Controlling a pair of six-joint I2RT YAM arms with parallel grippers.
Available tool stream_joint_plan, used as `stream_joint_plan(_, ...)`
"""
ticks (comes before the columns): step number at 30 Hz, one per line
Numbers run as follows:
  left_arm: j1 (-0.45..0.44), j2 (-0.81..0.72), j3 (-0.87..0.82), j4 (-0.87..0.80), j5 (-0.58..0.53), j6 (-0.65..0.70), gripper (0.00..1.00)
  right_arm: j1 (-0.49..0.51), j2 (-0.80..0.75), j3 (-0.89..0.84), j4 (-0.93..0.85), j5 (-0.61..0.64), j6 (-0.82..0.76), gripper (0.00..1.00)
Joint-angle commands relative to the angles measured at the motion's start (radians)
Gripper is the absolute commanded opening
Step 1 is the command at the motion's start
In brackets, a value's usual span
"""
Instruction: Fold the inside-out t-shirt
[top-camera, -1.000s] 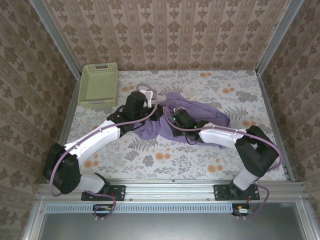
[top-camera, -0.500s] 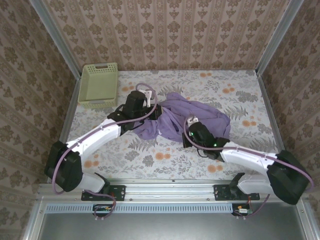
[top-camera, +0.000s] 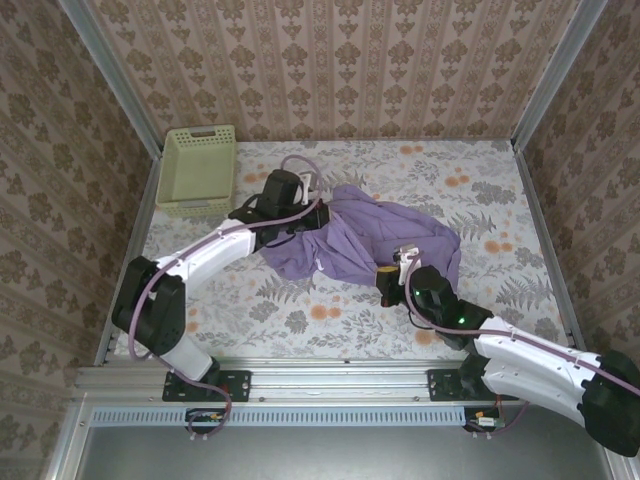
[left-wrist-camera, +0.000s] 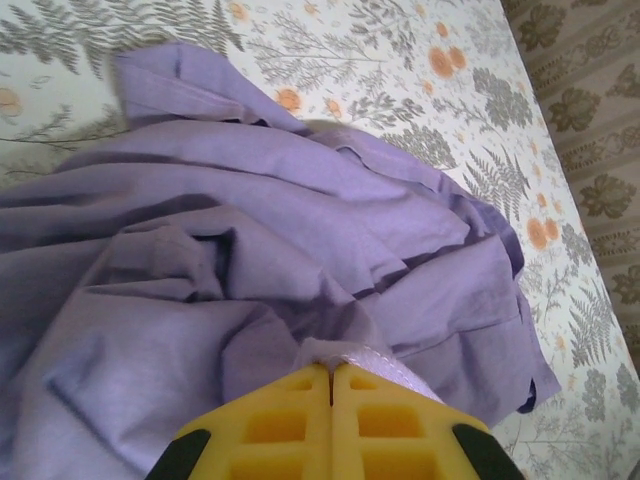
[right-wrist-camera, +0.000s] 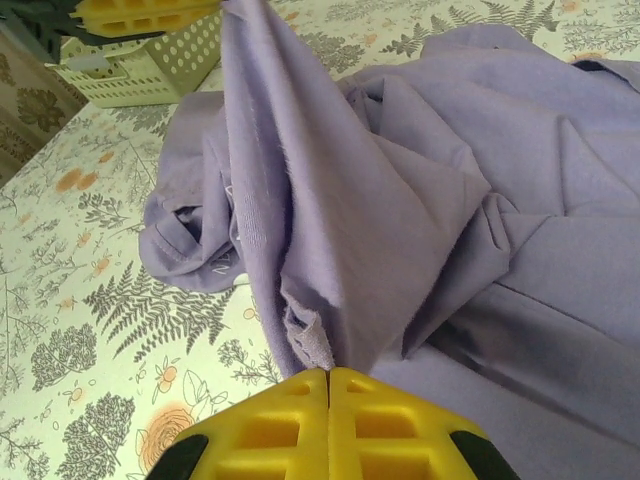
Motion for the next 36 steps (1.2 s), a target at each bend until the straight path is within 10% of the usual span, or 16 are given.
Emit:
stream_joint_plan(1, -0.059, 0.068, 0.084, -0.102, -0.01, 0.038, 0.0, 0.007, -0.007, 0.07, 0.011, -0.007, -0.056, 0.0)
stream_joint_plan(22, 0.026, 0.036, 0.057, -0.117, 0.002, -0.04, 0.0, 0.007, -0.265, -0.14, -0.061, 0.181, 0.055, 0.02)
stream_joint_plan(26, -0.025, 0.01, 0.06, -0.108, -0.011, -0.04, 0.0, 0.008, -0.229, -0.05, -0.131, 0.151, 0.021, 0.36)
stream_joint_plan(36, -0.285, -0.129, 0.085, -0.068, -0.125, 0.026, 0.0, -0.013, -0.024, 0.05, -0.079, 0.095, 0.022, 0.72)
